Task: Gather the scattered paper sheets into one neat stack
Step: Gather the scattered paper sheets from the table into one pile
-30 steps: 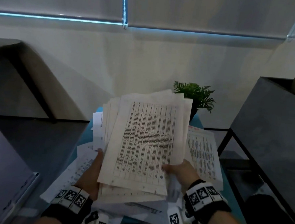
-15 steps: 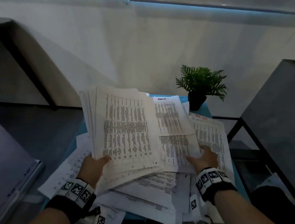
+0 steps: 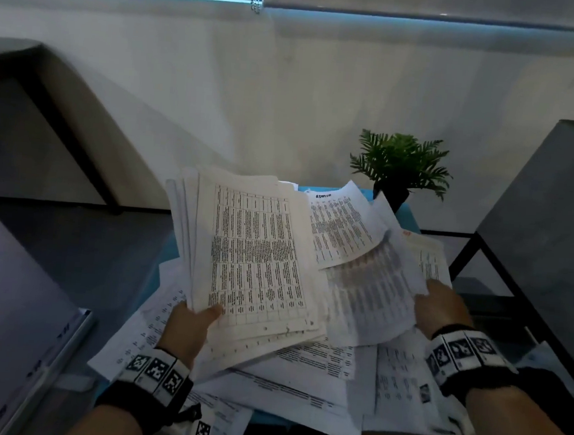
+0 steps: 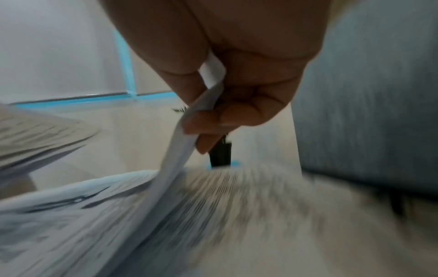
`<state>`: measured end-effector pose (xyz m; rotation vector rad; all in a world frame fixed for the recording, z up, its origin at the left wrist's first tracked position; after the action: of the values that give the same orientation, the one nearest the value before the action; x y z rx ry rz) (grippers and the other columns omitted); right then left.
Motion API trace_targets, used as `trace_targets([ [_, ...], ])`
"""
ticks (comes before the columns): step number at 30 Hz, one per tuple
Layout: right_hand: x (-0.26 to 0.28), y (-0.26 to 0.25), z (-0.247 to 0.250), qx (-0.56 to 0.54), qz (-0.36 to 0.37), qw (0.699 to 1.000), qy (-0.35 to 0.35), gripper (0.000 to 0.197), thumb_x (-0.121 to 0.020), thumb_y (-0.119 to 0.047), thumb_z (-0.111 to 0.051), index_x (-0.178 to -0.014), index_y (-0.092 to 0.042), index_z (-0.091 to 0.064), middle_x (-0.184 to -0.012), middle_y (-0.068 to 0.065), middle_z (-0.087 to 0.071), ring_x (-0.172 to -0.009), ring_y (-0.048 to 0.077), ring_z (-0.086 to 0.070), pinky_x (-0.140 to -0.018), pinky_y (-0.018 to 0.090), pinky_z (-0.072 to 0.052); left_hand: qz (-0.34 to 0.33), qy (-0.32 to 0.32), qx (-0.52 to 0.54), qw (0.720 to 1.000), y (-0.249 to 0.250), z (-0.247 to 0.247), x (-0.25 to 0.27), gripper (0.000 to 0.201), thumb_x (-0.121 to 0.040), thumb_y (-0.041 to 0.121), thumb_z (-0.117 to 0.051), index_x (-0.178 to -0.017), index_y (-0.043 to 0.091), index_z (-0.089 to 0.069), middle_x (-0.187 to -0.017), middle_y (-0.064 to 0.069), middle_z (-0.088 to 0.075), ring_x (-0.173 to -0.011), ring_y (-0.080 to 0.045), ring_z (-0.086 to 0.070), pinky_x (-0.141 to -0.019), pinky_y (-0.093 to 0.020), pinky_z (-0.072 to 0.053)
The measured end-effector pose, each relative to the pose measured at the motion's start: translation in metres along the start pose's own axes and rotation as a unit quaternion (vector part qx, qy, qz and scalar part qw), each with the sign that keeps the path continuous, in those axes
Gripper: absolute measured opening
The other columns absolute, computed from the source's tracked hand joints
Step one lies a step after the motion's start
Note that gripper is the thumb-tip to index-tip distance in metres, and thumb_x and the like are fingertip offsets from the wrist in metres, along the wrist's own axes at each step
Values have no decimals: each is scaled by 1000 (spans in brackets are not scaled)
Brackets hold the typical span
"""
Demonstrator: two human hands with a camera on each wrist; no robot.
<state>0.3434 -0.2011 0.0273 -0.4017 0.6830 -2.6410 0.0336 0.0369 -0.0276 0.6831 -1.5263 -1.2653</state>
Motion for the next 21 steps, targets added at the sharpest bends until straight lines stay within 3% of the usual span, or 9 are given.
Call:
trace_targets([
  [3, 23, -6, 48, 68, 61, 988, 124, 10, -92, -4, -41, -89, -3, -51, -86, 24, -60, -75, 33, -55, -66, 33, -40, 4, -5, -6, 1000, -1, 1, 1, 30, -87, 7, -62, -116, 1, -61, -82, -5, -65, -81, -25, -61, -82, -38, -50],
  [6, 54, -19, 90, 54, 121, 959, 251, 14, -91, 2, -44, -80, 1, -52, -56, 14, -48, -55, 28, -46, -60, 35, -40, 2, -10, -12, 1000, -2, -1, 4, 31, -87, 5, -62, -117, -4, -61, -84, -8, -66, -85, -28, -62, -86, -41, -50],
  [8, 75, -27, 109, 12, 135, 945, 296, 16, -94, -5, -42, -89, 2, -56, -59, 16, -49, -54, 26, -38, -57, 37, -39, 2, -14, -15, 1000, -3, -2, 7, 29, -86, 4, -63, -115, -4, -61, -89, -13, -67, -83, -28, -62, -83, -39, -50],
  [11, 98, -40, 129, -107, 153, 926, 328, 26, -98, -17, -37, -105, -2, -55, -74, 13, -50, -65, 24, -39, -62, 32, -32, 1, -22, -14, 1000, -1, -5, 13, 29, -86, 4, -64, -113, -4, -63, -88, -13, -68, -82, -28, -62, -82, -39, -51],
  [13, 99, -46, 128, -235, 146, 912, 304, 24, -98, -14, -40, -110, 1, -55, -85, 10, -51, -71, 23, -45, -66, 28, -35, -4, -37, -17, 999, 1, -7, 17, 27, -86, 4, -64, -112, -1, -63, -84, -9, -68, -78, -26, -62, -75, -34, -50],
  [16, 91, -57, 103, -418, 119, 880, 193, 22, -97, -17, -46, -111, -4, -56, -91, 12, -60, -67, 21, -55, -57, 26, -44, -4, -69, -12, 998, 8, -13, 24, 26, -85, 3, -64, -112, 4, -63, -83, -6, -68, -72, -22, -60, -59, -25, -44],
  [19, 92, -71, 68, -477, 89, 870, 88, 17, -96, -18, -47, -104, -12, -61, -81, 8, -65, -68, 25, -59, -63, 35, -50, 0, -99, -18, 995, 16, -17, 32, 29, -84, 7, -66, -113, 10, -62, -89, -4, -70, -72, -21, -60, -52, -24, -39],
  [21, 95, -80, 46, -480, 78, 873, 39, 15, -96, -13, -46, -96, -18, -60, -80, 8, -64, -67, 24, -57, -59, 33, -48, 10, -118, -18, 993, 16, -19, 32, 32, -80, 11, -71, -111, 5, -66, -89, -7, -74, -74, -28, -63, -58, -26, -45],
])
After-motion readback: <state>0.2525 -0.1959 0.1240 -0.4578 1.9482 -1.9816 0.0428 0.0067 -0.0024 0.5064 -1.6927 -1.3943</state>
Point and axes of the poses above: each hand's wrist, its own x-axis away from the middle knuckle, its own z-axis out of the back of the hand, y = z × x, the point moved 5 cm from there along -x, towards the middle knuckle
